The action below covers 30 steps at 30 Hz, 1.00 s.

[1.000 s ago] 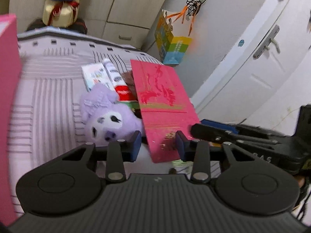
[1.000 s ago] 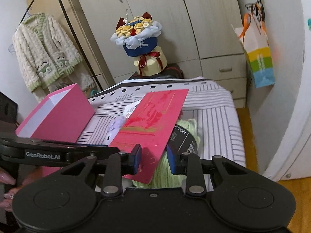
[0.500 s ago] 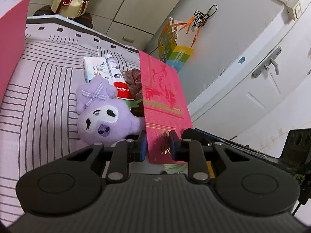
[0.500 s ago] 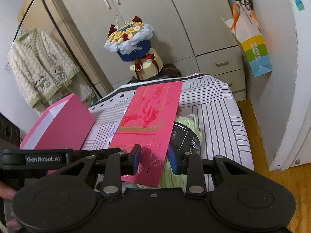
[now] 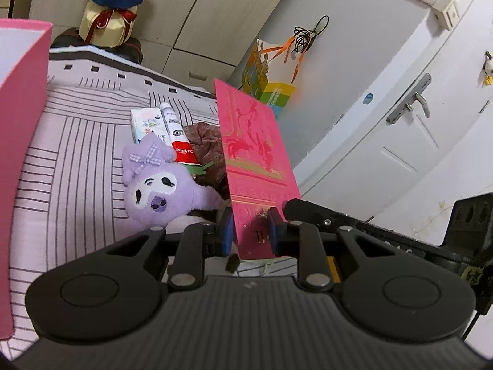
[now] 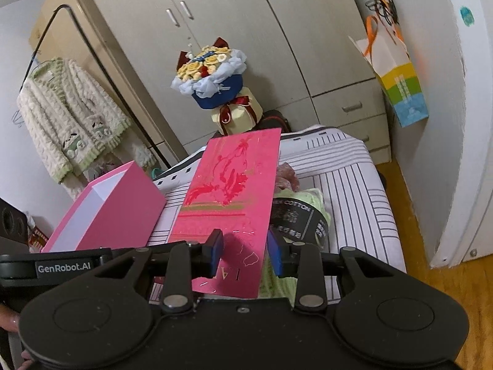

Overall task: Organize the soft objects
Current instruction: 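Carry the red envelope with the left gripper into the pink box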

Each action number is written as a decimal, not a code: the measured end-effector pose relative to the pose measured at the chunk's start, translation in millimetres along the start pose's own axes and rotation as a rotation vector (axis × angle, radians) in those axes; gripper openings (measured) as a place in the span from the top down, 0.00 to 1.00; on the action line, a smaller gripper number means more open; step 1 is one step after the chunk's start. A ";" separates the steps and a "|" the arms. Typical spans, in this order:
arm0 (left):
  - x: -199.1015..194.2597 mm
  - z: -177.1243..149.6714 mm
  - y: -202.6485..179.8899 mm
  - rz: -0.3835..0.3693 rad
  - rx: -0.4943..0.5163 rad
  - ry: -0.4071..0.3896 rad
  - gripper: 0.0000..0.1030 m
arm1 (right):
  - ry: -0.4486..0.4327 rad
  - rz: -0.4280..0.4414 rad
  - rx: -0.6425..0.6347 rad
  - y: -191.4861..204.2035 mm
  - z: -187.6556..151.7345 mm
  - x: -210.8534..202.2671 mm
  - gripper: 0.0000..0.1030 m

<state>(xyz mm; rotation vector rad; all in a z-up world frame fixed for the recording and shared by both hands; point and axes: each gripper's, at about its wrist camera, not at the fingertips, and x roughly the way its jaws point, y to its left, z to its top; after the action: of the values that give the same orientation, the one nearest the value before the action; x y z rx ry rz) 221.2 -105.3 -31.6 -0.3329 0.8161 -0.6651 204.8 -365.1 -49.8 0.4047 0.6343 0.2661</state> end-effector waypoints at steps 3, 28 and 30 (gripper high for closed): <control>-11.1 -2.3 -2.9 0.001 0.010 0.008 0.79 | 0.000 -0.002 -0.026 9.9 -0.2 -7.2 0.63; -164.3 -51.2 18.6 0.068 0.010 -0.059 0.79 | 0.083 0.137 -0.229 132.1 -30.9 -55.8 0.64; -178.0 -51.3 25.3 0.079 -0.001 -0.080 0.79 | 0.082 0.164 -0.231 143.1 -30.9 -54.1 0.64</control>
<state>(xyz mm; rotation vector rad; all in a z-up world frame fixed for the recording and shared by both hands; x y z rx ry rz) 103.7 29.9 21.8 -0.3245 0.7497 -0.5737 126.9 -248.6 19.1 0.2239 0.6434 0.5089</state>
